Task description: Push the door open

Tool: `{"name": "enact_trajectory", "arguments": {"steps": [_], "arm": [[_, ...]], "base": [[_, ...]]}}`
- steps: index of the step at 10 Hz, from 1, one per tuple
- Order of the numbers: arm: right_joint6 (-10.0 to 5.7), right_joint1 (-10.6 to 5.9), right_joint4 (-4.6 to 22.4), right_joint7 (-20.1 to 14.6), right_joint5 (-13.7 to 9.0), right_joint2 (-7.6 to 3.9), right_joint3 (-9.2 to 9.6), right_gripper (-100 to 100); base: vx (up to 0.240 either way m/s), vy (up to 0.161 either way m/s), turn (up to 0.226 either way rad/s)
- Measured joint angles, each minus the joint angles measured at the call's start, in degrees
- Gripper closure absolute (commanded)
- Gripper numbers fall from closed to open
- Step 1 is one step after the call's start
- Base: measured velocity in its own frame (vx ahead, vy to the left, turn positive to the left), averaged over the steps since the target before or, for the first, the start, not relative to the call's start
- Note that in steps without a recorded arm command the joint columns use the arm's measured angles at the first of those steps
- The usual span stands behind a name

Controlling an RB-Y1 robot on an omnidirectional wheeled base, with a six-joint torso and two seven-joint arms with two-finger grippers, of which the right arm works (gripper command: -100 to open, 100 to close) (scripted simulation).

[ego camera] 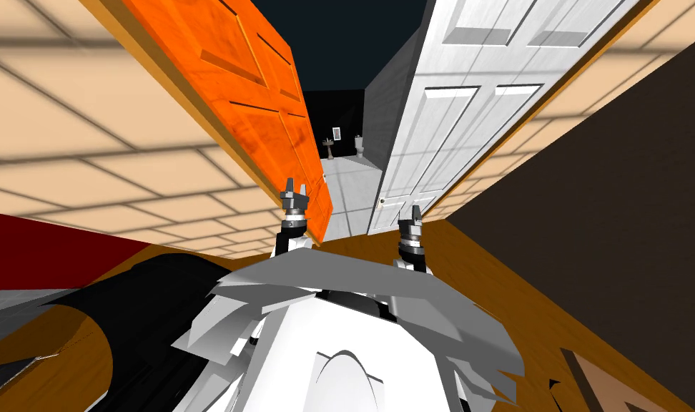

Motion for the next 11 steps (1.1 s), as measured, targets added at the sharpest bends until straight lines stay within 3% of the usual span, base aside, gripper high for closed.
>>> {"name": "enact_trajectory", "arguments": {"steps": [7, 9, 11], "arm": [[-1.37, -2.70, 12.1, 0.0, 0.5, -0.38, 1.50, -100], [-0.98, -3.08, 14.2, -0.1, 0.5, -0.61, 1.91, -100], [-1.59, -3.44, 16.8, -0.1, 0.6, -0.73, 2.17, -100]], "base": [[0.073, -0.074, 0.070], [0.058, -0.057, 0.032], [0.042, -0.041, 0.046]]}}
